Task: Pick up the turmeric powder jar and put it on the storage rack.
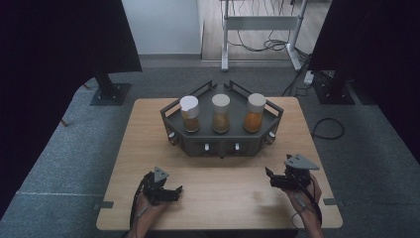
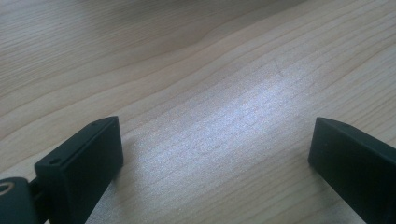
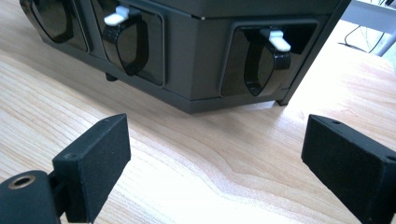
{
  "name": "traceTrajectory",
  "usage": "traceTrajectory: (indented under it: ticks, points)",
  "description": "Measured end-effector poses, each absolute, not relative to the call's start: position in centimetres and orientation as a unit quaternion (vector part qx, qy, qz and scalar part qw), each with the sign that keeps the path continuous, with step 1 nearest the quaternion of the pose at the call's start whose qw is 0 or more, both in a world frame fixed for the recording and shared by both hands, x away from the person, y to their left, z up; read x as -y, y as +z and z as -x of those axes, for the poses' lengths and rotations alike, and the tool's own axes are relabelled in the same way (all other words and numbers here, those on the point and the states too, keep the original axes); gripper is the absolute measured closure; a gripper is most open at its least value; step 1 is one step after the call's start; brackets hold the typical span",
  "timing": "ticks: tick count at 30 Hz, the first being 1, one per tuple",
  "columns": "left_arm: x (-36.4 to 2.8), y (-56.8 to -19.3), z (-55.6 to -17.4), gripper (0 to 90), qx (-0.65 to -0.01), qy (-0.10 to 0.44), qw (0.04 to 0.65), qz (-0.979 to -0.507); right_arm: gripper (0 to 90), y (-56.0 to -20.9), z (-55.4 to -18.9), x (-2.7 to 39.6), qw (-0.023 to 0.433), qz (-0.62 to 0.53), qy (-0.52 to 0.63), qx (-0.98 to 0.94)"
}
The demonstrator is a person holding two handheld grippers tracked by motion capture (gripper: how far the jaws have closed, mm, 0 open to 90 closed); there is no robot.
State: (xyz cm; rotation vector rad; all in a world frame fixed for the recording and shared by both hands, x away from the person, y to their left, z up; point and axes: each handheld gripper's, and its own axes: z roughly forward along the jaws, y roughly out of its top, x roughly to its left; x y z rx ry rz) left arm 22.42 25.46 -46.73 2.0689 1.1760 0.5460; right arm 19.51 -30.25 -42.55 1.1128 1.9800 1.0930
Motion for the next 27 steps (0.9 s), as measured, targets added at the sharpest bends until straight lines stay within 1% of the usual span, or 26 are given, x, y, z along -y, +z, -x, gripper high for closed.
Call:
traceTrajectory:
  ticks: [27]
  points:
    - [-25.4,-46.7,-22.4,2.5,-0.453,0.21,0.343,-0.796,7.4,-45.7,-20.9,29.4,0.284,-0.438,0.358,-0.775]
